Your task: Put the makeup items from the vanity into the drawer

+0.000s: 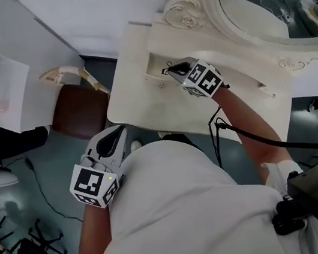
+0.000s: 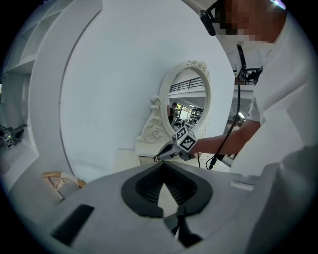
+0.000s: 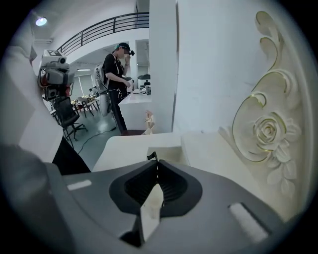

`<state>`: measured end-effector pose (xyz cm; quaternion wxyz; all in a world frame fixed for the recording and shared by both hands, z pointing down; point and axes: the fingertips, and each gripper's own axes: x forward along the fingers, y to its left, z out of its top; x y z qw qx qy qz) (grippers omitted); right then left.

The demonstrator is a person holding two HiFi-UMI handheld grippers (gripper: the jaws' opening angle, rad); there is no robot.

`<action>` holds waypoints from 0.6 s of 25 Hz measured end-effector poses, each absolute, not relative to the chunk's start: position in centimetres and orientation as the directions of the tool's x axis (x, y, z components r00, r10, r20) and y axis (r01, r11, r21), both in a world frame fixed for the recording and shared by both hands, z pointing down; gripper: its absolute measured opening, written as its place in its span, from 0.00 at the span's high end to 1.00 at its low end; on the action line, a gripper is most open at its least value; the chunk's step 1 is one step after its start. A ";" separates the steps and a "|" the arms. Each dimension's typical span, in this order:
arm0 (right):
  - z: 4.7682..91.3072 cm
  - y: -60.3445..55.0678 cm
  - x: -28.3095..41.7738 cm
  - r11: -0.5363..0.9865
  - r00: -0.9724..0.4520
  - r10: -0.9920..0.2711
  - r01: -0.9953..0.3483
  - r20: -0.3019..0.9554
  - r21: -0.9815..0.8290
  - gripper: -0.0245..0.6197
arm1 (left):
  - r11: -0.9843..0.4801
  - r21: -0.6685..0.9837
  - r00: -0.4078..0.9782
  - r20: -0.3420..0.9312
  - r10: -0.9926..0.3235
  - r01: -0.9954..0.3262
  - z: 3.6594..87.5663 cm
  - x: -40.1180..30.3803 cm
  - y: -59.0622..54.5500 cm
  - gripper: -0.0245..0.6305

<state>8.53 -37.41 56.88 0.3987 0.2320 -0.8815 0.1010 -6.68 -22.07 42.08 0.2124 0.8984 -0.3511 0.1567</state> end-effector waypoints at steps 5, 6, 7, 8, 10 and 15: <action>59.4 -39.0 7.6 0.873 -0.550 -0.290 -0.487 0.783 -0.019 0.94 | -0.605 0.271 0.656 0.443 -0.612 -0.748 42.2 -8.6 -21.9 0.96; 59.7 -39.2 7.5 0.874 -0.543 -0.286 -0.486 0.790 -0.019 0.94 | -0.595 0.272 0.647 0.445 -0.619 -0.756 42.3 -8.8 -21.8 0.96; 60.0 -39.4 7.5 0.874 -0.536 -0.282 -0.486 0.796 -0.018 0.94 | -0.586 0.273 0.640 0.447 -0.625 -0.763 42.3 -9.1 -21.7 0.96; 60.3 -39.6 7.4 0.874 -0.530 -0.279 -0.486 0.801 -0.016 0.94 | -0.578 0.273 0.633 0.449 -0.631 -0.769 42.4 -9.3 -21.7 0.96; 60.7 -39.8 7.0 0.877 -0.520 -0.274 -0.480 0.809 -0.011 0.94 | -0.564 0.272 0.621 0.453 -0.640 -0.780 42.6 -9.6 -21.6 0.96; 62.0 -39.8 5.8 0.888 -0.505 -0.255 -0.459 0.825 -0.006 0.94 | -0.543 0.267 0.601 0.459 -0.654 -0.796 42.7 -10.1 -21.4 0.96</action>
